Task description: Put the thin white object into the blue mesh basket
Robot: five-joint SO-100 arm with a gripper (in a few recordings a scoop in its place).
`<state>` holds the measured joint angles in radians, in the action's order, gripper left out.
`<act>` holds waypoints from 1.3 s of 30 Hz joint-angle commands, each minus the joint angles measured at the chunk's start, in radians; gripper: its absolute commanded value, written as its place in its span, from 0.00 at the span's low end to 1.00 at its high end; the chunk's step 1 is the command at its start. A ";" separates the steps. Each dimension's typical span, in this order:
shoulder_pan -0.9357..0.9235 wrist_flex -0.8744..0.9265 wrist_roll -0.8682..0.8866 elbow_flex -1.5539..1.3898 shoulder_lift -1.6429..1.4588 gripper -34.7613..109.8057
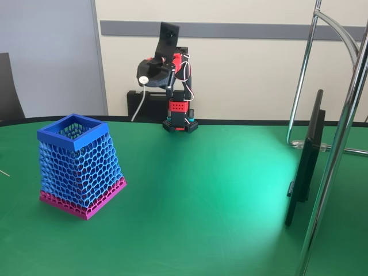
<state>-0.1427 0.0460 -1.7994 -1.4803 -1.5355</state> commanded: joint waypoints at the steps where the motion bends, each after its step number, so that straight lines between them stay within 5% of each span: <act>1: -0.032 -0.072 -0.018 -0.054 -0.087 0.24; 22: -0.158 -0.709 -0.147 -0.110 0.124 0.25; 39: -0.244 -0.899 -0.132 -0.316 0.143 0.25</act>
<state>-0.3758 -0.8314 -1.9482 -1.7963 -1.3652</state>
